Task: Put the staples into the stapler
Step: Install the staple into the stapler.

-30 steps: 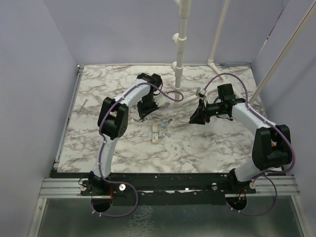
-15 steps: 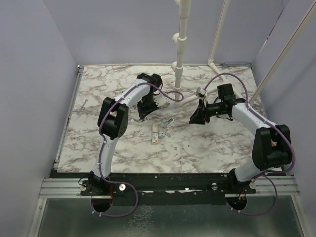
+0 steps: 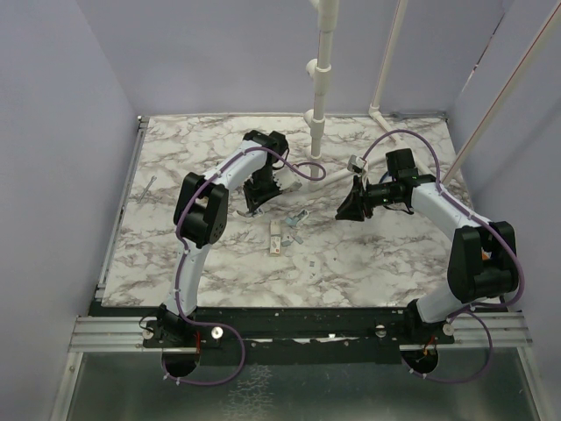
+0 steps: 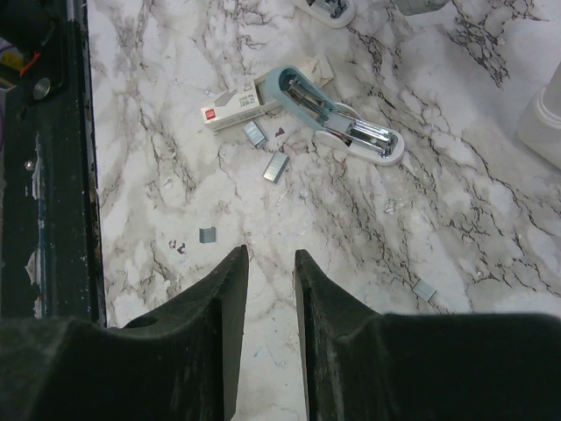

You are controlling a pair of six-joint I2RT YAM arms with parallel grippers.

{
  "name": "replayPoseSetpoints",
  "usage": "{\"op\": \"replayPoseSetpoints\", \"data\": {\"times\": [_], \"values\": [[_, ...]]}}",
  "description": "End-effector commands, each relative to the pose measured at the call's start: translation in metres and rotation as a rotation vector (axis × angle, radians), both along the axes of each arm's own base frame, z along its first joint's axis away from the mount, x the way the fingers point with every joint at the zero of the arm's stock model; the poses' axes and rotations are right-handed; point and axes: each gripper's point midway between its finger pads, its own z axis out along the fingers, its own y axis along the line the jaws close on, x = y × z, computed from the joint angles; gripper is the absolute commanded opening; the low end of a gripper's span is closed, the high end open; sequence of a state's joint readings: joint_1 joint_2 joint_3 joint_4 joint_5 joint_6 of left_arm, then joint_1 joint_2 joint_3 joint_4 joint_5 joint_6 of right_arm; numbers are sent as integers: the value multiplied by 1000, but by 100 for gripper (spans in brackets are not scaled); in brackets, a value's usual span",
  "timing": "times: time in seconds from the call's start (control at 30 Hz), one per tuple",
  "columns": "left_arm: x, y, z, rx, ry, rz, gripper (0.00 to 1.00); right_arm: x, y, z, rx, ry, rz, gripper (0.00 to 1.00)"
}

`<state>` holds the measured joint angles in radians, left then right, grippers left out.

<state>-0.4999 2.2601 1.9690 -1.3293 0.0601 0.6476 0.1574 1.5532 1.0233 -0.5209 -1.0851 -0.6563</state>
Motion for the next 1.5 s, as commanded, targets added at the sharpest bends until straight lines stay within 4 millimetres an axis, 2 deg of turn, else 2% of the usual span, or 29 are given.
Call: {"op": "replayPoseSetpoints", "data": {"times": [0.0,0.4,0.77,1.47], "values": [[-7,-2,-9,4,40,3,0,0,1,0,3,6,11,32],[-11,-2,-10,2,49,13,0,0,1,0,3,8,11,32],[-5,-4,-2,-5,23,15,0,0,1,0,5,9,12,32],[-3,-3,-10,10,32,-4,0,0,1,0,6,10,12,32]]}}
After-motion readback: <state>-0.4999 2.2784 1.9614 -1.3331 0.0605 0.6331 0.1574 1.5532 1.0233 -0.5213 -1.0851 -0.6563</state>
